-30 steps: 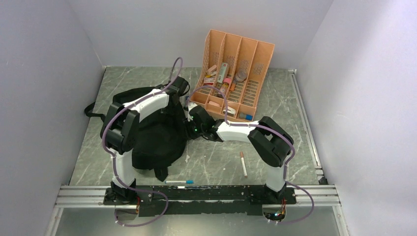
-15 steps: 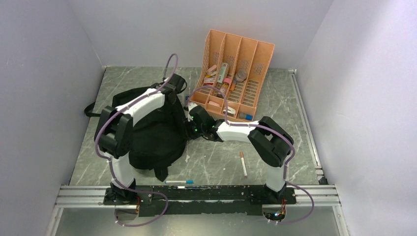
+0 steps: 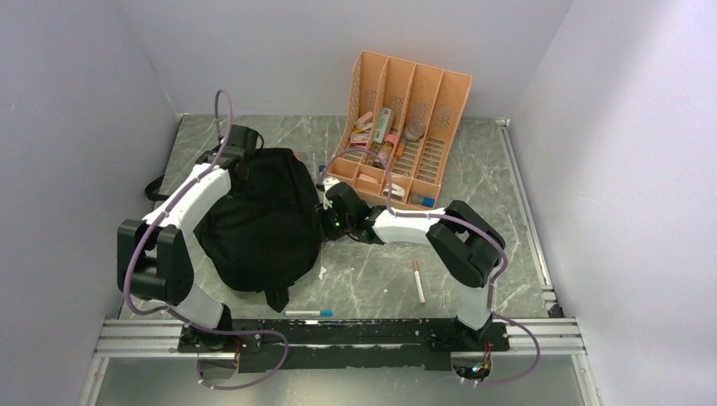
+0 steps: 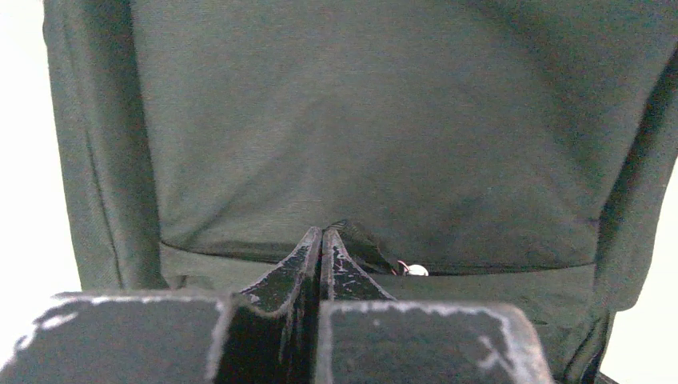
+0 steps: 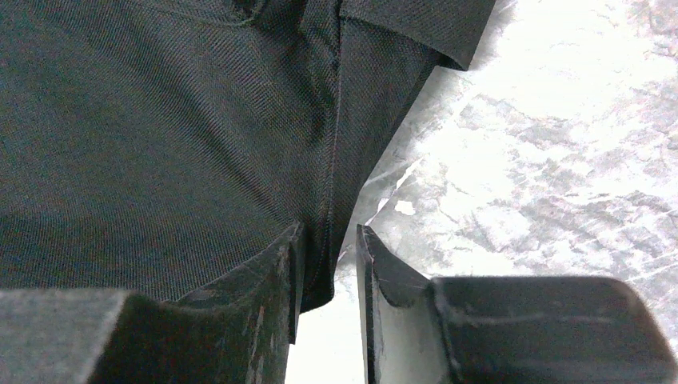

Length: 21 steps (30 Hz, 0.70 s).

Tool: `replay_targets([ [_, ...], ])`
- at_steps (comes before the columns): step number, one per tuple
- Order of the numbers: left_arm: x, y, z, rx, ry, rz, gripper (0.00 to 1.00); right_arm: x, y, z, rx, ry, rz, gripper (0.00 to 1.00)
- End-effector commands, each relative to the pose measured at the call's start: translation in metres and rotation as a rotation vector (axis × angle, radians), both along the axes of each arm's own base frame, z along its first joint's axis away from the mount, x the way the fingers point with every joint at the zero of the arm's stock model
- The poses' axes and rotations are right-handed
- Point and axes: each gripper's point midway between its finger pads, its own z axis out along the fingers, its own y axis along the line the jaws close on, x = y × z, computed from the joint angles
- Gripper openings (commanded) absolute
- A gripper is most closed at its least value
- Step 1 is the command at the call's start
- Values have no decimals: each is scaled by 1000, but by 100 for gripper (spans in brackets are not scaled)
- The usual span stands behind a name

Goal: Pack the student bag
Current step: Unzip the student bag at the center of the board.

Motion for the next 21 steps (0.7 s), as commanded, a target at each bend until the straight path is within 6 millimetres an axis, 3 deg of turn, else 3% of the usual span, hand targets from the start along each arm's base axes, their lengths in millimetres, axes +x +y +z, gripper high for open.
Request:
replay_targets([
  [1, 0, 14, 8, -27, -43, 29, 5, 0, -17, -2, -43, 10, -39, 32],
  [8, -22, 60, 5, 17, -27, 222, 5, 6, -21, 5, -49, -14, -67, 32],
  [21, -73, 153, 22, 190, -44, 580, 5, 14, -22, 15, -35, -22, -90, 28],
])
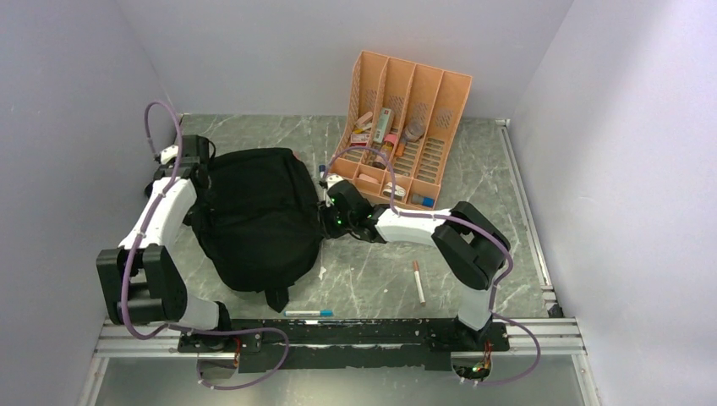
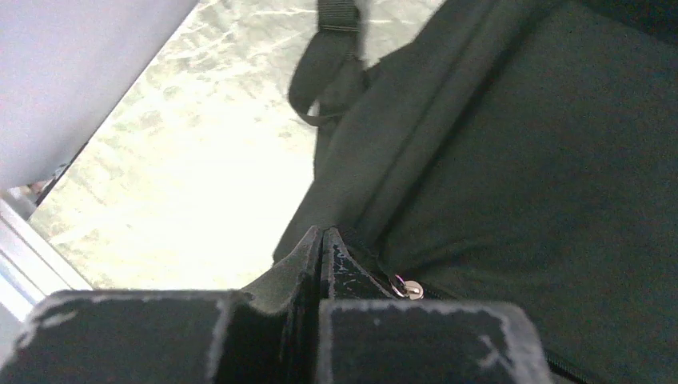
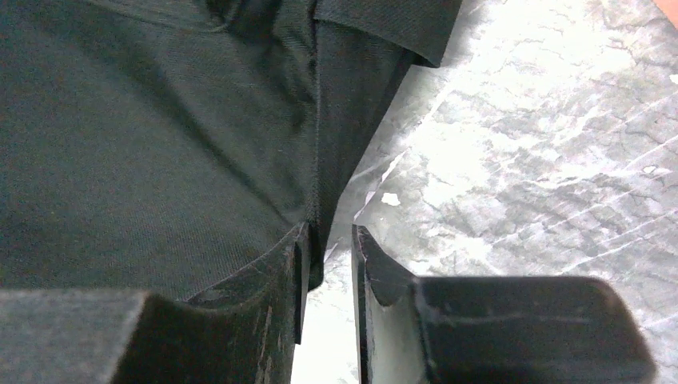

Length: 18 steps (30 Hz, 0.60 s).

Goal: Pack the student bag
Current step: Unzip the student bag at the center of the board.

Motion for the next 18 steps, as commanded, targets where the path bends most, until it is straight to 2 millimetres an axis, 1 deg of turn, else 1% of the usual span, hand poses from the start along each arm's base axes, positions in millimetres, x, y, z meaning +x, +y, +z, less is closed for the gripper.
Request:
replay_targets([
  [1, -26, 43, 15, 141, 23, 165, 5, 11, -15, 6, -27, -16, -47, 27],
  [5, -33, 57, 20, 164, 16, 228, 5, 8, -14, 9, -17, -16, -28, 27],
  [8, -36, 61, 19, 166, 26, 242, 5, 7, -15, 9, -11, -15, -25, 26],
  [12, -27, 54, 18, 120, 1, 192, 5, 6, -14, 13, 5, -18, -22, 27],
  [14, -21, 47, 19, 82, -28, 153, 5, 6, -15, 16, 11, -23, -24, 28],
  [17, -12, 38, 21, 35, -66, 99, 5, 7, -15, 24, 29, -40, -22, 31],
  [18, -10, 35, 22, 22, -79, 83, 6, 7, -15, 28, 38, -48, -21, 32],
])
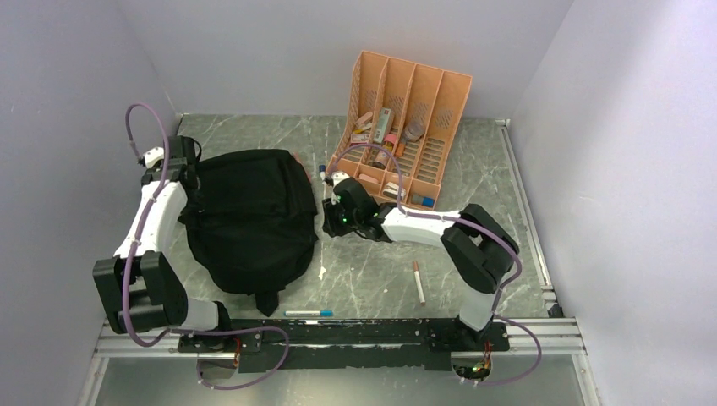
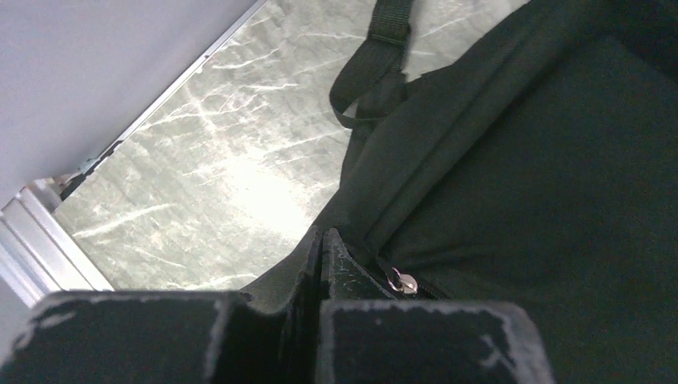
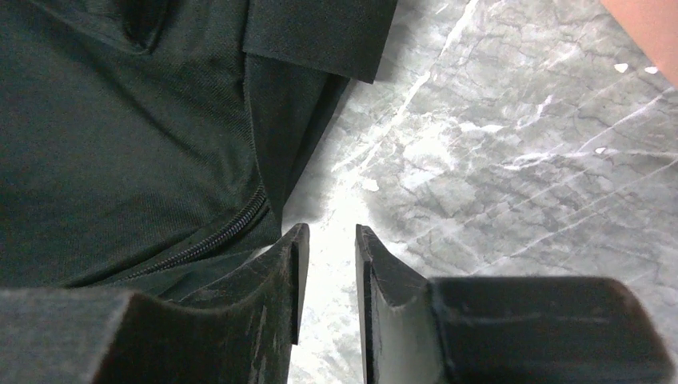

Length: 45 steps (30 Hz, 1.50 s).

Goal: Pack the student bag
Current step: Unzip the student bag at the center of the board.

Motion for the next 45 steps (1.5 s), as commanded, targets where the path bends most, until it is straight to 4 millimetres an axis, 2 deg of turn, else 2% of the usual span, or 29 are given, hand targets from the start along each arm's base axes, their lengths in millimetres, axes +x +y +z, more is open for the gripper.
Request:
replay_targets([
  [1, 10, -3, 17, -23, -89, -65, 10, 4, -1, 25, 52, -55, 3, 33],
  [8, 28, -39, 30, -154, -233, -235, 52, 12, 6, 61, 108, -156, 37, 43],
  [12, 37, -74, 31, -289, -316, -356, 58, 22, 19, 80, 146, -183, 38, 51],
  [16, 42, -101, 33, -393, -400, -459, 59, 30, 44, 96, 197, -191, 88, 55],
  [21, 42, -121, 30, -468, -463, -534, 57, 44, 73, 106, 189, -250, 147, 60],
  [23, 40, -121, 25, -456, -461, -538, 56, 48, 90, 115, 177, -317, 218, 63],
  [27, 37, -114, 14, -396, -418, -515, 55, 55, 123, 114, 100, -480, 375, 64],
  [31, 37, -116, 14, -402, -422, -506, 54, 53, 153, 105, 4, -726, 569, 65],
  [33, 37, -113, 13, -396, -416, -491, 53, 52, 164, 98, -36, -845, 614, 65],
  [37, 33, -109, 12, -381, -400, -464, 53, 64, 183, 77, -88, -851, 657, 66],
  [39, 33, -109, 11, -383, -398, -466, 52, 67, 189, 75, -99, -850, 675, 66],
  [42, 33, -110, 10, -387, -399, -466, 52, 61, 193, 79, -73, -852, 705, 66],
  [45, 33, -110, 8, -395, -398, -465, 51, 51, 193, 93, -19, -867, 738, 65],
])
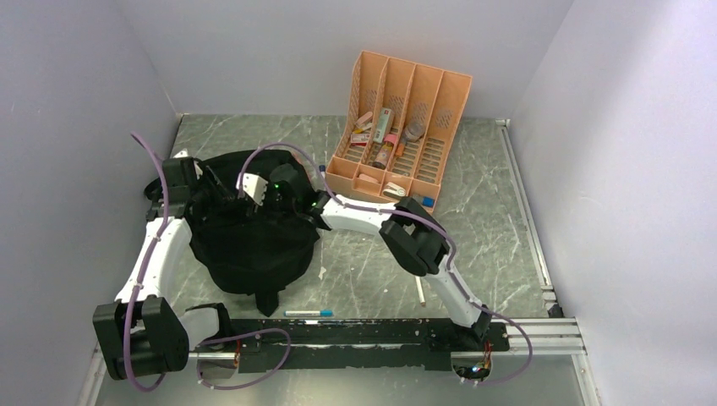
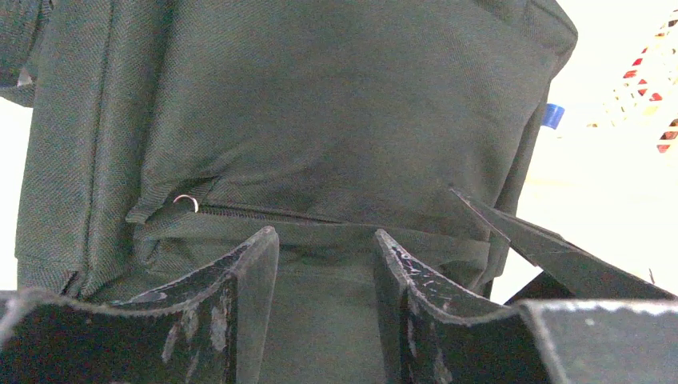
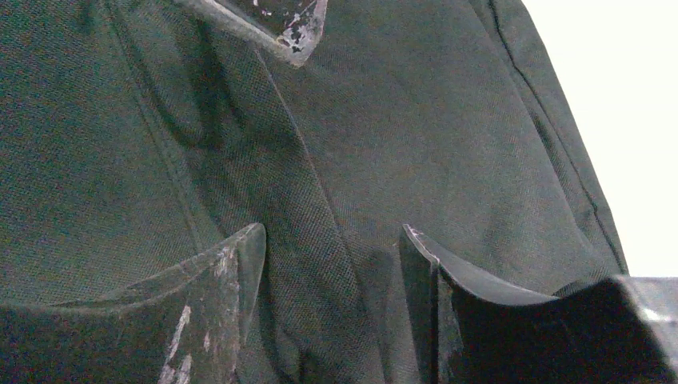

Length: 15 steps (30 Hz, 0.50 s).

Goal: Pack the student bag
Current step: Unzip the student bag at the center of the board.

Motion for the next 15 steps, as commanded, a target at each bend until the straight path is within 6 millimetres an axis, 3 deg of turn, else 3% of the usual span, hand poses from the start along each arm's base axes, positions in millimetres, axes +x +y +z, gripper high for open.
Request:
replay_targets([
  [1, 4, 0, 3, 0, -25, 10, 51, -4, 5, 49, 95, -68, 80, 65],
  [4, 3, 0, 3, -1, -24, 10, 51, -8, 7, 76, 169, -66, 107, 65],
  [7, 3, -1, 2, -4, -25, 4, 51, 4, 10, 88, 218, -42, 87, 65],
  [11, 1, -7, -1, -12, -18, -18, 51, 36, 12, 77, 190, -35, -15, 65],
  [15, -5, -22, -15, -54, 4, -64, 50, 61, 16, 48, 105, -21, -82, 65],
])
